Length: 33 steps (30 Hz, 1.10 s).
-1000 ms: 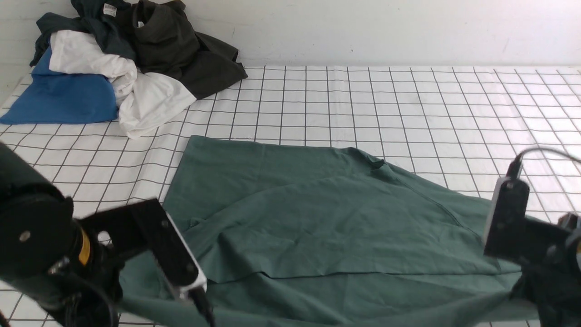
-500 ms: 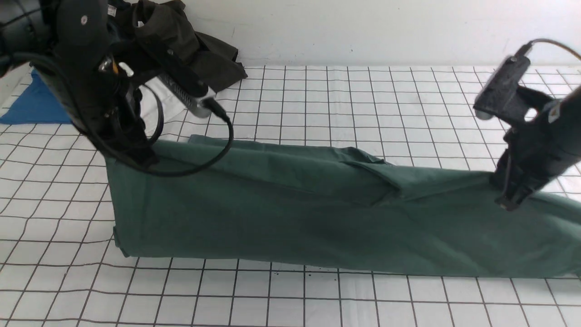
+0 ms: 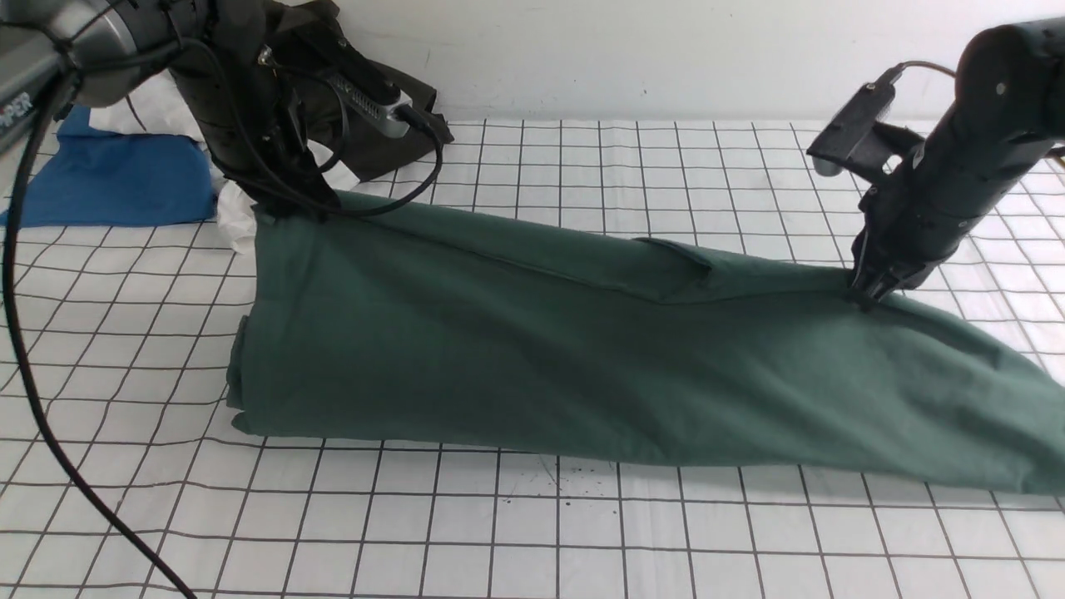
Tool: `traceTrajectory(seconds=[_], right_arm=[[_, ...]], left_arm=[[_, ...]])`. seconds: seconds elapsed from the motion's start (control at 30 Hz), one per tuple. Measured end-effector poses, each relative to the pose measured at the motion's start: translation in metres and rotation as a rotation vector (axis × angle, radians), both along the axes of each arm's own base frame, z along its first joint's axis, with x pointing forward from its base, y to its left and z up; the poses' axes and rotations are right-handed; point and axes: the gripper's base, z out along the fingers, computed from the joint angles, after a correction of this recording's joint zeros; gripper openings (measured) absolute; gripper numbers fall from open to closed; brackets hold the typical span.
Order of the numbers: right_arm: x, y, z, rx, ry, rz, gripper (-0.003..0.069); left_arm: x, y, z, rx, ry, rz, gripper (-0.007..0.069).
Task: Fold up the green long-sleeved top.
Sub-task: Use both arms to drag the lower edge of the fabric forward and fold it over the upper edge
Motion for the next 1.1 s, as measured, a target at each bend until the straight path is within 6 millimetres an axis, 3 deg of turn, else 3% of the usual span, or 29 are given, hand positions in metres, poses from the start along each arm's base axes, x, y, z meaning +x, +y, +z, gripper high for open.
traceTrajectory(seconds=[0.37,0.57,0.73,0.77,0.83,0.93,1.0,1.03,1.1], right_arm=[[0.030,-0.004,-0.032,0.044,-0.114,-0.084,0.0014],[0.038,-0.006,-0.031,0.095,-0.196,-0.175,0.0118],[0.037,-0.007,-0.025,0.145,-0.211,-0.274,0.0295],[0.034,-0.007,-0.018,0.170,-0.208,-0.316,0.0353],[0.028,-0.003,-0.007,0.201,-0.192,-0.345,0.0393],[0.020,0.011,-0.002,0.239,-0.137,-0.339,0.0395],[0.012,0.041,-0.007,0.299,-0.059,-0.286,0.0338],[0.012,0.041,-0.007,0.304,-0.057,-0.286,0.0338],[0.009,0.072,-0.024,0.343,-0.001,-0.235,0.0248]], left_arm=[[0.033,-0.001,-0.062,-0.012,-0.007,0.002,0.0025],[0.038,0.000,-0.069,-0.015,-0.032,0.019,0.0069],[0.041,0.001,-0.056,-0.043,-0.054,0.096,0.0195],[0.042,0.001,-0.046,-0.062,-0.055,0.148,0.0246],[0.041,0.002,-0.031,-0.090,-0.044,0.218,0.0310],[0.038,0.000,-0.014,-0.117,-0.021,0.268,0.0357],[0.034,-0.005,0.000,-0.146,-0.003,0.278,0.0363],[0.034,-0.006,0.001,-0.147,-0.001,0.277,0.0363],[0.033,-0.011,0.008,-0.160,-0.010,0.266,0.0337]])
